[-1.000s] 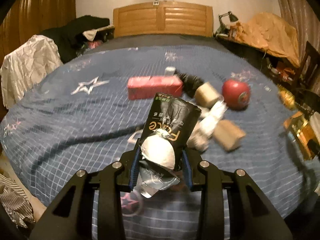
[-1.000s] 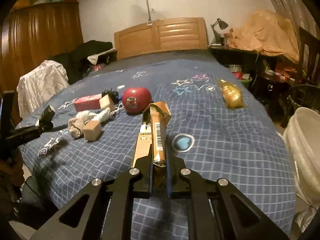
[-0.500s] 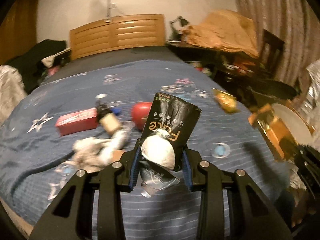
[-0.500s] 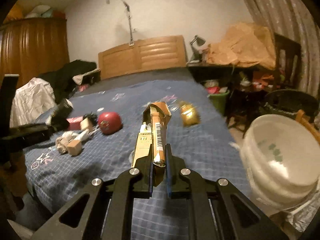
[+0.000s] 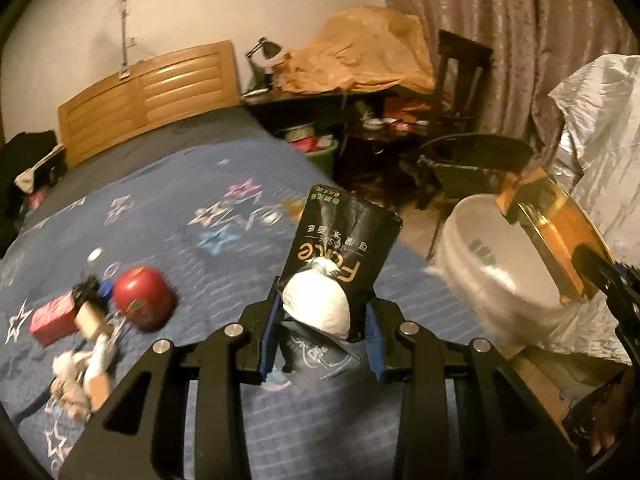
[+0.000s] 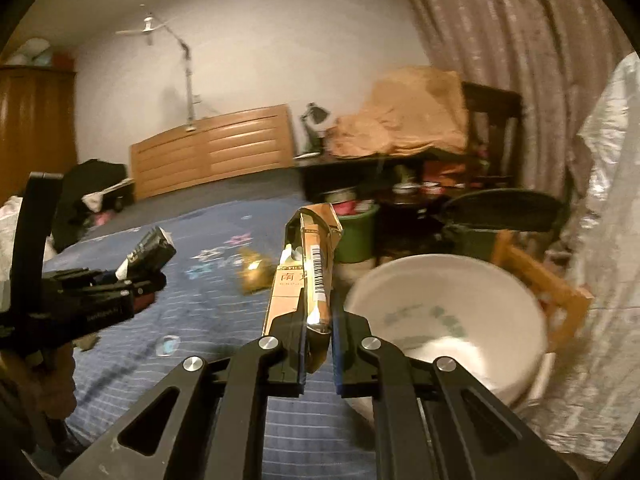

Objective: Collect trash
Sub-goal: 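Carry the tube and gold box to the white bucket and open both tools to drop them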

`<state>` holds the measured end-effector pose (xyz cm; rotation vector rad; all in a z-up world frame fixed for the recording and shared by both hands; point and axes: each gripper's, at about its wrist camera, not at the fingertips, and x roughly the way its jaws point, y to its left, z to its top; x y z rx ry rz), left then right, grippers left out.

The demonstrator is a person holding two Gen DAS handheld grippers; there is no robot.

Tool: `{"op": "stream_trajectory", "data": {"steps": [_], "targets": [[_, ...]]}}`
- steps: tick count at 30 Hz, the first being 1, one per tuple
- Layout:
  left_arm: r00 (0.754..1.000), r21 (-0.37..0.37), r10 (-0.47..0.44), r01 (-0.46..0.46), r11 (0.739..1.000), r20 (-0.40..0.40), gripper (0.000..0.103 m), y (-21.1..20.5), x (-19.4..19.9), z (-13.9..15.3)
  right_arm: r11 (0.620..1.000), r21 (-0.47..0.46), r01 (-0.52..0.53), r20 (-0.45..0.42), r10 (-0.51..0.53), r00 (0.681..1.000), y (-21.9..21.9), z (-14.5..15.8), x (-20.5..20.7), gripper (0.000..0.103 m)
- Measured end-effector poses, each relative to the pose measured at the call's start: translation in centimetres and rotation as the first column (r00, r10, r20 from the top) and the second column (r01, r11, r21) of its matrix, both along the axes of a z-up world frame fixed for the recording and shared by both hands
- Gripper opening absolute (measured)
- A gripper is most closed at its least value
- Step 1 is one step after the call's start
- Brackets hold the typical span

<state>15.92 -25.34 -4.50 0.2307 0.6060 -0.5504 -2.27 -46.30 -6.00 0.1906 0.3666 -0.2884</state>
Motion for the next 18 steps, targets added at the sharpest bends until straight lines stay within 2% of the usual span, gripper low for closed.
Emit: {"op": "stream_trajectory", "data": {"steps": [7,18], "targets": [[0.999,0.000,-0.047,0.047,0.999,0.013,0.034,-5.7,0.0,1.2,0.991,-0.042,0.128,-0.014,-0.129,0.992,-5.5,2.1,-3.3,0.011],[0.986,0.015,-0.154,0.154,0.988,0.055,0.034,-13.1,-1.1,2.7,0.970,-0.047,0.240,-0.065,-0.243,0.968,-12.3,4.7,-4.5,0.011]]}}
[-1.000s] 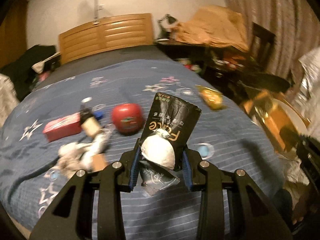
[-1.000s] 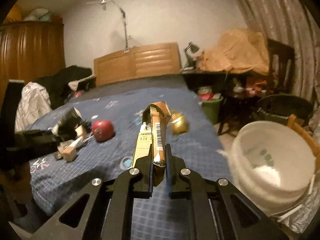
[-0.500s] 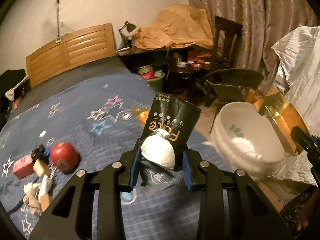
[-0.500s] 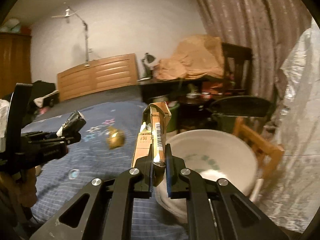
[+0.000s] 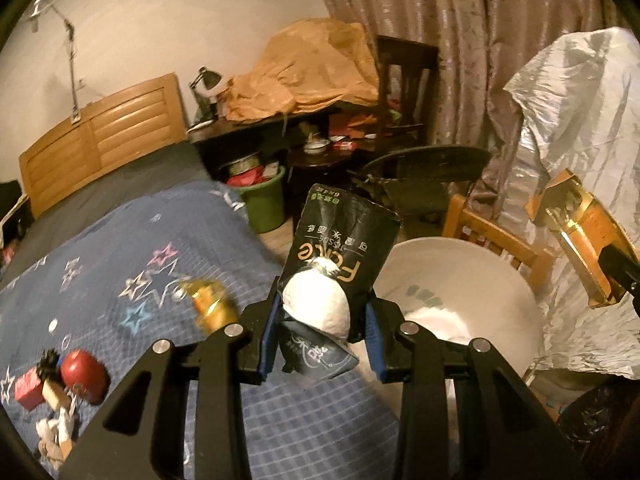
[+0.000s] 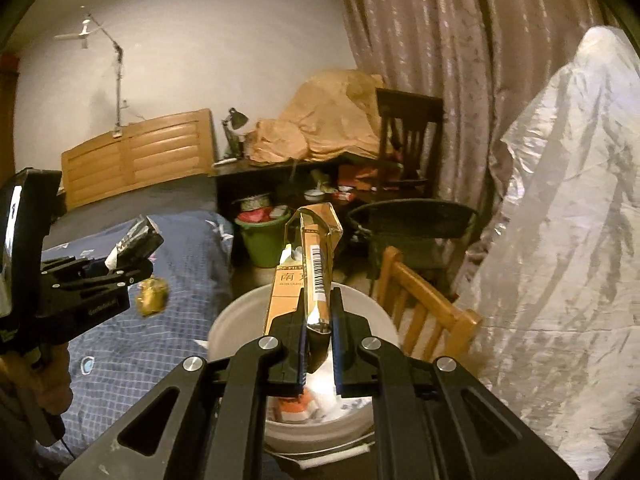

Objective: Collect trash
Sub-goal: 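Carry the tube and gold box to the white bucket and open both tools to drop them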

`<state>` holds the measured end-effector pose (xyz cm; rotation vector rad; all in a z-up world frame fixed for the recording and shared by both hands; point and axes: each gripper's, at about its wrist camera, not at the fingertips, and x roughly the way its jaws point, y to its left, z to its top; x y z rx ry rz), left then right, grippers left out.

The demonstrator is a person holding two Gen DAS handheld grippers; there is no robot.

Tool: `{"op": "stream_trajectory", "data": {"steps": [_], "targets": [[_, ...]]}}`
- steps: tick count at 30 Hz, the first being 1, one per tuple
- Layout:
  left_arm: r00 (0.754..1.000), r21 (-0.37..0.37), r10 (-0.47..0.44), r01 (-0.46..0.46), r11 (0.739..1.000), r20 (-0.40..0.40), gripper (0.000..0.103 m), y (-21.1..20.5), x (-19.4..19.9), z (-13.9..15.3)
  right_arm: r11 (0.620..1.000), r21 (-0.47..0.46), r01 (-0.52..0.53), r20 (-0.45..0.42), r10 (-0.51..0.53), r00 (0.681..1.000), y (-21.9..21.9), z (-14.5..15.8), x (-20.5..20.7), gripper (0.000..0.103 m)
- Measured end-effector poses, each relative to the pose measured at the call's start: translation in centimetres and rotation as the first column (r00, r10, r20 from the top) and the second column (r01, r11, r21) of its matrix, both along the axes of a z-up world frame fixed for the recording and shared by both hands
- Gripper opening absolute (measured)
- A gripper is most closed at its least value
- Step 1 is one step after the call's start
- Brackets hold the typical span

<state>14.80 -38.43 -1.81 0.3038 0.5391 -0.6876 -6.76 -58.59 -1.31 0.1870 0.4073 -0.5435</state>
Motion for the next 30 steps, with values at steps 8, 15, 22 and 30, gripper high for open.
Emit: {"op": "stream_trajectory", "data": {"steps": [8,15,22,30], "targets": [[0.997,0.026,-0.074,0.073,0.997,0.022,0.034,-4.2,-1.2,-0.2,0.999,0.013,0.033,-0.024,-0.032,0.999,-2.5,0.0,-0.1,0.011],[0.994,0.051,-0.104,0.103,0.993,0.024,0.034,-6.1,-1.7,-1.1,0.999,0.000,0.043,-0.030,-0.043,0.999,-3.6,0.4,-0.1,0.011],[0.993,0.069,-0.113,0.111,0.991,0.017,0.034,-7.3,-1.6,-1.7,0.999,0.006,0.044,-0.052,-0.043,0.998,-4.1,0.3,0.3,0.011],[0.991,0.097,-0.131,0.130,0.987,0.001,0.034,-8.4,-1.3,-2.7,0.999,0.043,0.030,-0.064,-0.027,0.998,-5.3,-0.4,1.6,0.011]]}}
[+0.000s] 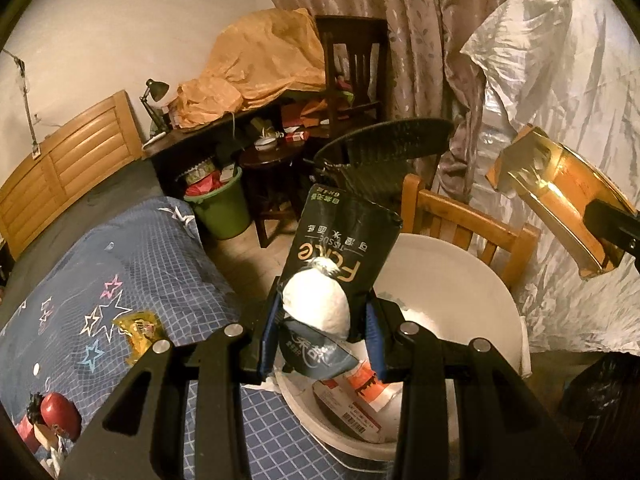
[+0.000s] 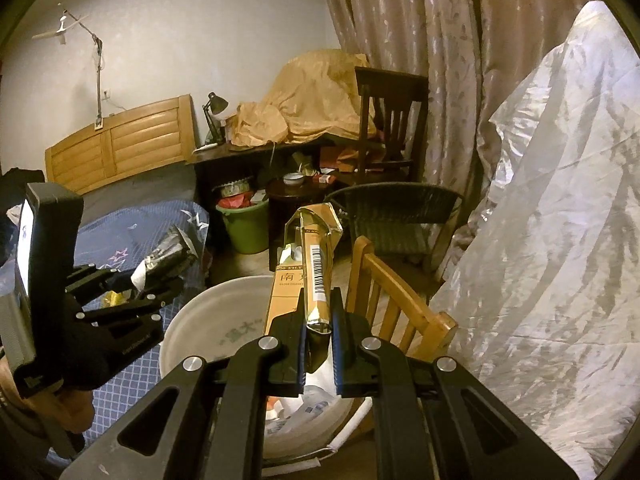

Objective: Collect trash
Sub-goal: 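Carry the tube and gold box to the white bucket and open both tools to drop them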

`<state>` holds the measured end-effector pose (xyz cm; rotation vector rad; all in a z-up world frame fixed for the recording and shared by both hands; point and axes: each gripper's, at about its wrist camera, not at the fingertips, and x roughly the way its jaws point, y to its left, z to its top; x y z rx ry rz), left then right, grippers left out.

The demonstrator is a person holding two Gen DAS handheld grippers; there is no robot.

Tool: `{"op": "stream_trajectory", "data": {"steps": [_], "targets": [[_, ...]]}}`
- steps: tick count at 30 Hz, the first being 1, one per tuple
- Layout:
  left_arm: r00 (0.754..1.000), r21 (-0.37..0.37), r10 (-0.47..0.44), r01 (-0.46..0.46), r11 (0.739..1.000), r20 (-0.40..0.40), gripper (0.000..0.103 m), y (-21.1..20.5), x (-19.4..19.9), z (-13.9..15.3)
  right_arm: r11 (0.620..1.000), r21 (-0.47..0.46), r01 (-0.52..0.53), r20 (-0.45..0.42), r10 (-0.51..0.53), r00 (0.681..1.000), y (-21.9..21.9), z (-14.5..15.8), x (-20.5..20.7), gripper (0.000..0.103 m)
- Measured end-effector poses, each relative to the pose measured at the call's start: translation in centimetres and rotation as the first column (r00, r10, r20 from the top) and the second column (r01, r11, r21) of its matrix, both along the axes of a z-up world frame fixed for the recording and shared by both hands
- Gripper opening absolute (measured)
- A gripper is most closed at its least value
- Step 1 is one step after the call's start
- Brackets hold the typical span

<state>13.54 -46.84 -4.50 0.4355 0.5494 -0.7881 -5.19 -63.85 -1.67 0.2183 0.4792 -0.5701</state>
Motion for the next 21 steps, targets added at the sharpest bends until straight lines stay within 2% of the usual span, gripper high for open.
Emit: {"op": "stream_trajectory", "data": {"steps": [10,21], "targets": [[1.000,0.038,-0.018,0.019,0.999,-0.020,0.035,-1.1,0.8,-1.5,0.997,0.075,-0.029,-0.015,0.030,0.999,-1.7,-1.4,2.3,0.011],[0.999,0.059,-0.026,0.029,0.998,-0.048,0.036,-2.0,1.8,-2.8,0.992,0.113,-0.055,-0.001,0.055,0.998,-2.8,-1.9,4.5,0.011]]}}
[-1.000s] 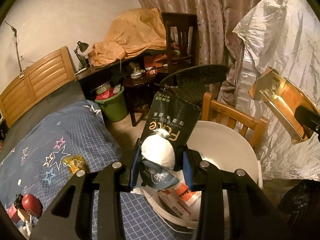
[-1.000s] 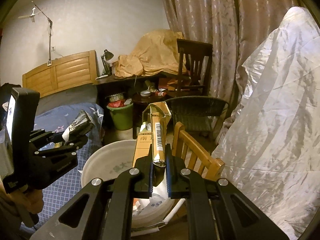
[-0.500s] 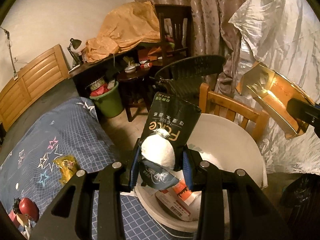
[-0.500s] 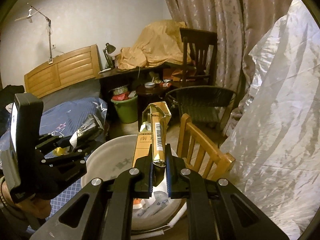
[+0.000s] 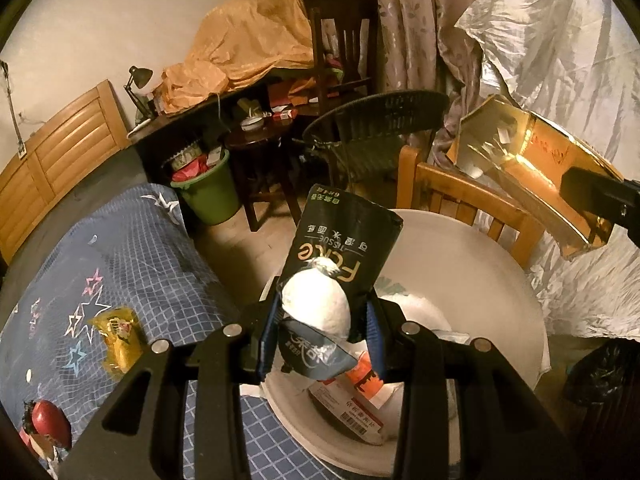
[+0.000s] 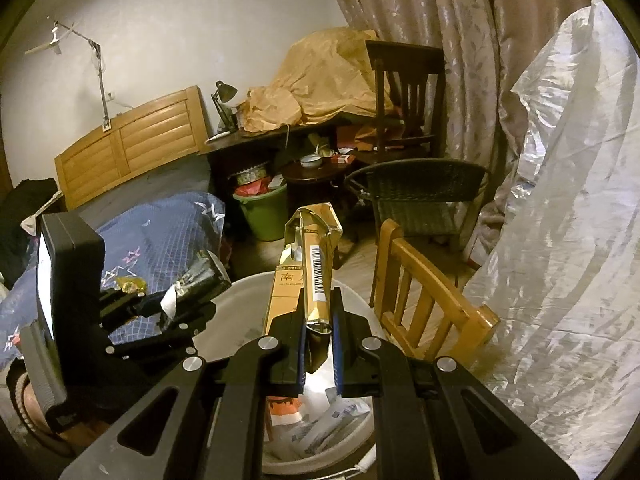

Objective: Collect trash
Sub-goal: 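Carry the tube and gold box to the white bucket and open both tools to drop them, then move both open tools back over the trash on the bed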

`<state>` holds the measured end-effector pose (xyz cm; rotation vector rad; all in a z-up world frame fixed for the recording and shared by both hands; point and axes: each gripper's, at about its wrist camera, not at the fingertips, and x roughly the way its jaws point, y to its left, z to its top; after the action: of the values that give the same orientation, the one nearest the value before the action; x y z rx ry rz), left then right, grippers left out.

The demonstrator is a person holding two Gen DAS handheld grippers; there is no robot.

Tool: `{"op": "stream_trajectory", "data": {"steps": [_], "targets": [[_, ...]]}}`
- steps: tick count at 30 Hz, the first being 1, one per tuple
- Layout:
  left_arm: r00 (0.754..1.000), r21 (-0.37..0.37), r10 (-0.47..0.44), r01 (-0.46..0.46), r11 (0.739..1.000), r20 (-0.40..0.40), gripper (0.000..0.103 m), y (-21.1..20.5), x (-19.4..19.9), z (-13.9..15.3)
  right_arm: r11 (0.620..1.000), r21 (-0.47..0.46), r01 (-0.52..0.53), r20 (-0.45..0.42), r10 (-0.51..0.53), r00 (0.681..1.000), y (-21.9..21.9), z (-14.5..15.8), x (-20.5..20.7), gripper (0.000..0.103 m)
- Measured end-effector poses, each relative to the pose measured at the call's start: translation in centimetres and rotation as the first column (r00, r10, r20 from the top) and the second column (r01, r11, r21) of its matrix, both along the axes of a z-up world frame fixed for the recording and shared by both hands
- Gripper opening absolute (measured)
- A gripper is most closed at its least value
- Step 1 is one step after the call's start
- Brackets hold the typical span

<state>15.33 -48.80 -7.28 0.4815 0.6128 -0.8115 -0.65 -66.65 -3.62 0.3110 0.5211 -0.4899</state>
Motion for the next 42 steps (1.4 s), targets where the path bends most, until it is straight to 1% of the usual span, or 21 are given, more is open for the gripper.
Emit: {"op": "stream_trajectory", "data": {"steps": [1,3,4,5,6,8,17,21,22,24,27,30,32,33,35,38,40,42], "targets": [[1.000,0.000,-0.001,0.001,1.000,-0.002,0.037,0.0,0.1,-0.1,1.000,0.003,-0.002,0.002,0.002,1.000,-0.1,-0.1,0.1,0.011],[1.000,0.002,-0.017,0.017,1.000,-0.012,0.041,-0.1,0.2,-0.3,1.000,0.023,-0.014,0.008,0.013,1.000,-0.4,-0.3,0.5,0.015],[0.999,0.010,-0.027,0.028,1.000,-0.020,0.054,-0.3,0.3,-0.5,0.999,0.032,-0.009,0.008,0.009,1.000,-0.6,-0.4,0.6,0.023],[0.999,0.016,-0.032,0.032,0.999,-0.024,0.070,-0.3,0.3,-0.6,0.999,0.034,-0.004,0.013,0.004,1.000,-0.8,-0.5,0.7,0.026],[0.999,0.012,-0.037,0.037,0.999,-0.028,0.074,-0.3,0.4,-0.7,0.999,0.035,-0.001,0.013,0.000,1.000,-1.0,-0.6,0.8,0.026],[0.998,0.001,-0.042,0.042,0.999,-0.038,0.074,-0.1,0.6,-0.6,0.999,0.043,0.005,0.016,-0.005,1.000,-1.2,-0.7,0.9,0.026],[0.998,-0.015,-0.002,0.001,1.000,-0.065,0.074,1.0,1.4,-1.0,0.998,0.060,0.023,0.026,-0.024,0.999,-1.2,-1.4,0.0,0.026],[0.998,-0.019,0.022,-0.023,1.000,-0.058,0.074,1.9,1.2,-1.2,0.998,0.061,0.032,0.048,-0.035,0.998,-0.7,-1.5,-0.5,0.032],[0.998,-0.025,0.032,-0.033,0.999,-0.055,0.075,2.3,1.2,-1.1,0.998,0.059,0.037,0.058,-0.041,0.997,-0.5,-1.5,-0.7,0.035],[0.997,-0.037,0.057,-0.059,0.998,-0.052,0.075,3.0,1.4,-1.1,0.998,0.046,0.049,0.079,-0.053,0.995,0.1,-1.3,-1.1,0.035],[0.995,-0.057,0.091,-0.093,0.994,-0.032,0.078,4.1,1.4,-0.8,0.996,-0.025,0.081,0.123,-0.077,0.989,1.7,-0.5,-1.7,0.037],[0.992,-0.083,0.127,-0.126,0.989,0.003,0.080,5.4,1.5,-0.3,0.988,-0.097,0.119,0.179,-0.101,0.979,3.5,0.4,-2.5,0.047],[0.987,-0.104,0.161,-0.157,0.982,0.028,0.082,6.6,1.5,0.2,0.974,-0.157,0.161,0.242,-0.120,0.963,5.2,1.0,-3.3,0.064],[0.982,-0.120,0.187,-0.181,0.976,0.039,0.082,7.5,1.6,0.5,0.968,-0.178,0.176,0.267,-0.124,0.956,5.9,1.2,-3.6,0.066],[0.975,-0.146,0.219,-0.211,0.967,0.041,0.084,9.2,1.8,1.2,0.952,-0.231,0.201,0.323,-0.120,0.939,7.8,1.5,-4.1,0.075],[0.965,-0.180,0.260,-0.250,0.951,0.033,0.085,11.9,2.2,2.0,0.940,-0.271,0.205,0.366,-0.097,0.926,10.4,1.6,-4.2,0.080],[0.955,-0.195,0.297,-0.287,0.938,0.021,0.085,14.2,2.9,2.5,0.939,-0.285,0.192,0.375,-0.075,0.924,12.1,1.5,-3.9,0.083],[0.939,-0.207,0.344,-0.337,0.919,-0.003,0.085,16.9,3.7,2.8,0.938,-0.300,0.172,0.377,-0.050,0.925,14.0,1.0,-3.2,0.087]]}}
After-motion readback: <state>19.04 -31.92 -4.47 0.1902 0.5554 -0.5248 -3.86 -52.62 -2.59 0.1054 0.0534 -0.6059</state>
